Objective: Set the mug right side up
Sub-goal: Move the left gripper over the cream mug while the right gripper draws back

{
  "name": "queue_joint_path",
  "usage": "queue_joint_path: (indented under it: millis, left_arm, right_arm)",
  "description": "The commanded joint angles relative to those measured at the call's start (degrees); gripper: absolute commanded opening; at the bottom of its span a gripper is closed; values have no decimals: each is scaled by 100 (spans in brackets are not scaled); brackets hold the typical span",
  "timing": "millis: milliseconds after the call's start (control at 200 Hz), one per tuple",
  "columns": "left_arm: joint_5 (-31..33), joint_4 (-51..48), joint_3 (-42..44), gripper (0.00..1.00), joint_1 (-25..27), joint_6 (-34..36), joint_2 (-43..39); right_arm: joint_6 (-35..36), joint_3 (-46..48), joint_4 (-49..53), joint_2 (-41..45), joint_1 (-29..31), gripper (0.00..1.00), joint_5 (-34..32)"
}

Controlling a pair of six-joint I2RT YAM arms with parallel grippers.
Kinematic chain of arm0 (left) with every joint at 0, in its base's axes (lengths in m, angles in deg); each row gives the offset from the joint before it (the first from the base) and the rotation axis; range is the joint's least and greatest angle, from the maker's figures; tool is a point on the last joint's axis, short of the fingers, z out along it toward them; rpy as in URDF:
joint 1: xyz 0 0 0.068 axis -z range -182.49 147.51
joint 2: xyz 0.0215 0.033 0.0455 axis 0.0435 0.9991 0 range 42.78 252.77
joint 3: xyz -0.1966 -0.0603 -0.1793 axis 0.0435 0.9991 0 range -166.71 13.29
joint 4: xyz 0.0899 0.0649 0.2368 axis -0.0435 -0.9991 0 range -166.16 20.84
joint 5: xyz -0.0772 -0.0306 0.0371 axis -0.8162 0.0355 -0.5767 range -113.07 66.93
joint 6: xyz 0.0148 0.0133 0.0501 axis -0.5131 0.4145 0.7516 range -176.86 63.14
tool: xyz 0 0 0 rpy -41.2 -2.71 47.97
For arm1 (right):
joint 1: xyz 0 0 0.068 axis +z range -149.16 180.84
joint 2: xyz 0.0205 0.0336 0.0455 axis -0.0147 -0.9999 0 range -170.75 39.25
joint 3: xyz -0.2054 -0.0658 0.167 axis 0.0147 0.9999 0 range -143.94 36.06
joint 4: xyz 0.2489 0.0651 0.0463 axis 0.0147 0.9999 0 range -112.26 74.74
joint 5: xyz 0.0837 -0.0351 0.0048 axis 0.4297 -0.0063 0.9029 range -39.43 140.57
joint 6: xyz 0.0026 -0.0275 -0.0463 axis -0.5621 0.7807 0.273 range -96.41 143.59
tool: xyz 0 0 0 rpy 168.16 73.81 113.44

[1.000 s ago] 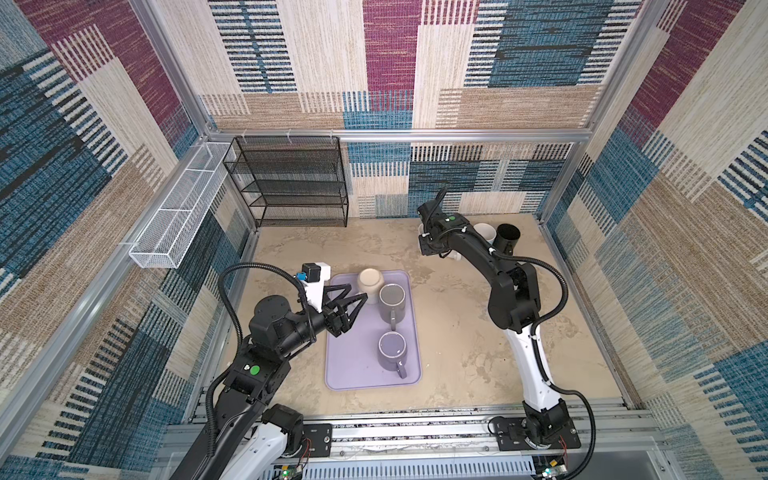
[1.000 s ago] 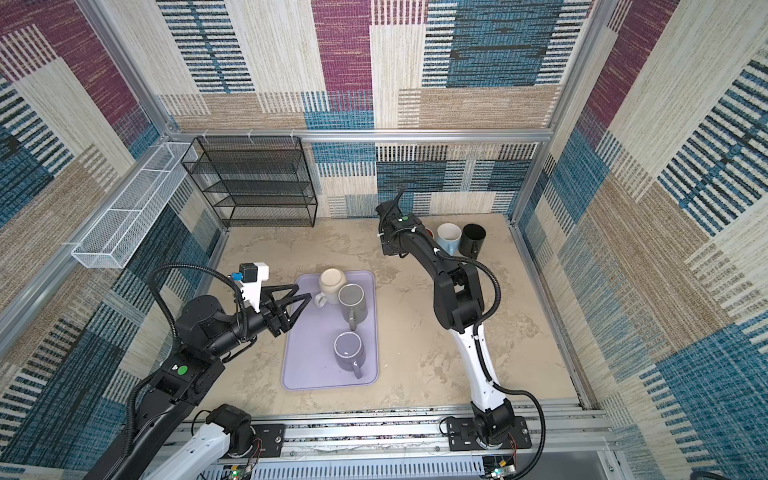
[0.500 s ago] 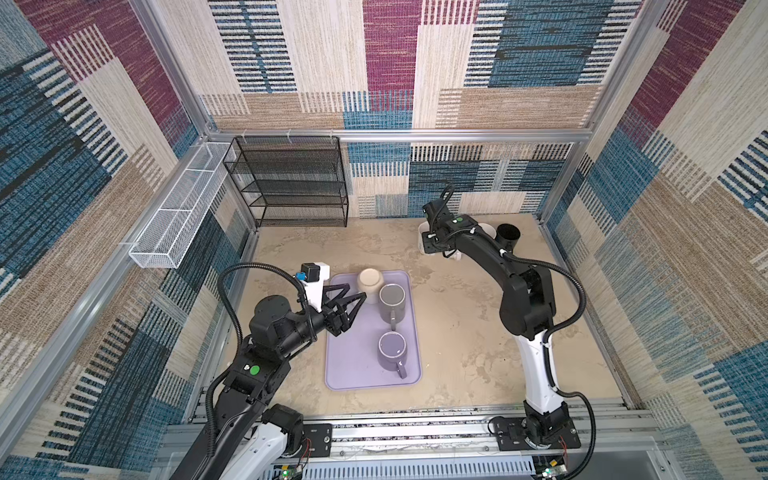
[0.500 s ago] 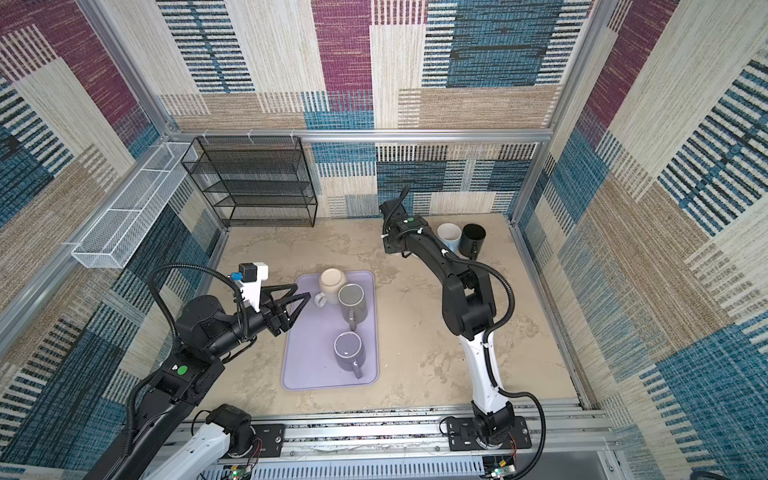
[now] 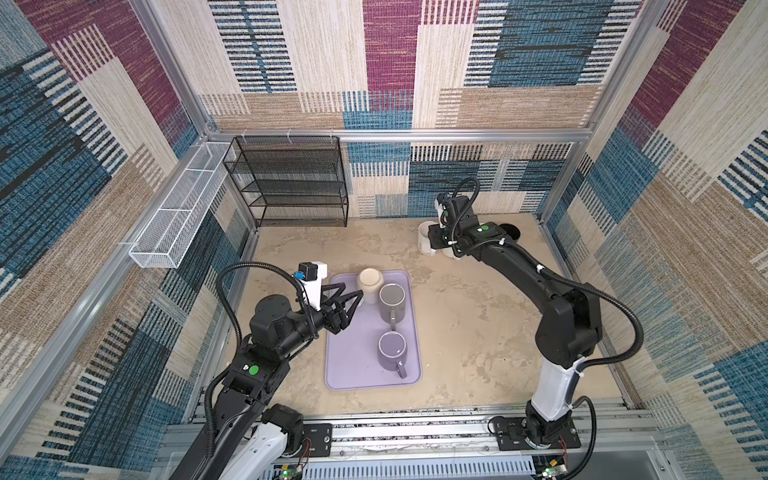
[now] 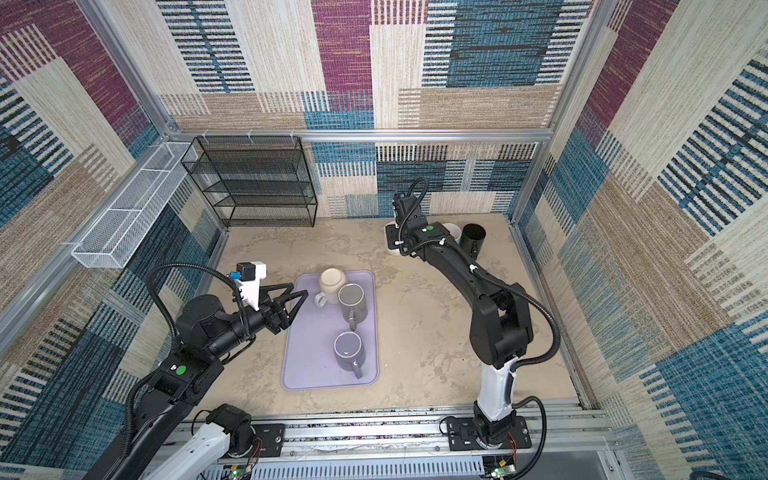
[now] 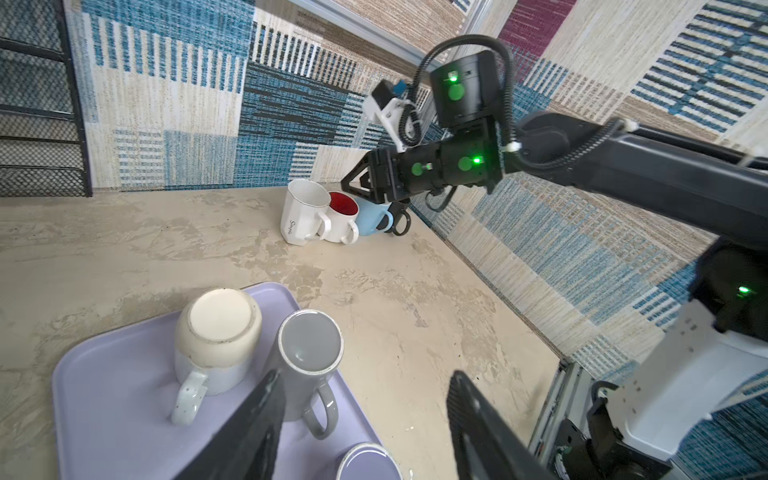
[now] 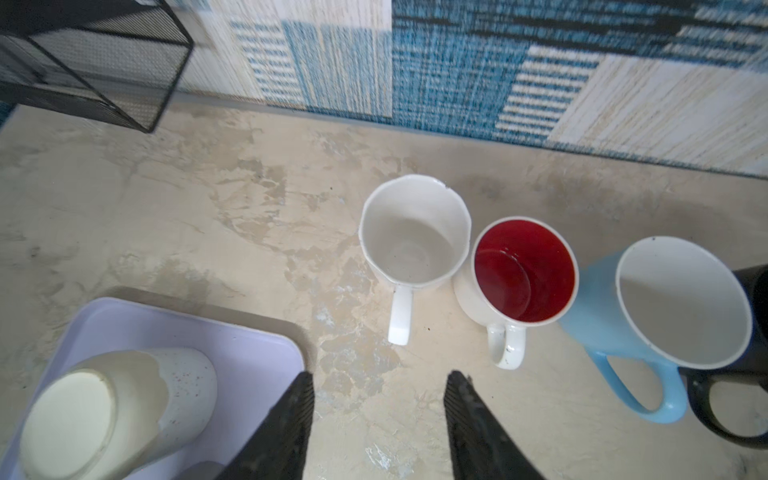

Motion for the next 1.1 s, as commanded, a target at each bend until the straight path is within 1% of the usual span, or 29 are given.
queue_joint_path:
  millis: [0, 105, 416, 676, 877, 1097]
  left_arm:
    - [151, -26, -49, 63, -12, 130, 29]
    - [234, -100, -55, 63, -14, 144, 83]
    - [400, -338, -65, 62, -13, 295, 439]
    - [1232, -982, -359, 62, -7, 190, 1258]
    - [1502, -1198, -489, 62, -11, 182, 1986]
    - [1869, -1390, -583, 62, -10, 246, 2454]
  right_arm:
    - [225, 315, -847, 424, 3, 57, 529]
    - [239, 793, -1136, 783, 3, 59, 823]
    - [202, 1483, -1746, 1493, -11, 59, 1524]
    - [-23, 1977, -2252, 2023, -14, 60, 2094]
    - [-221, 2367, -2498, 2239, -14, 60, 2189]
    - [-378, 2822, -2694, 2321, -14, 60, 2380]
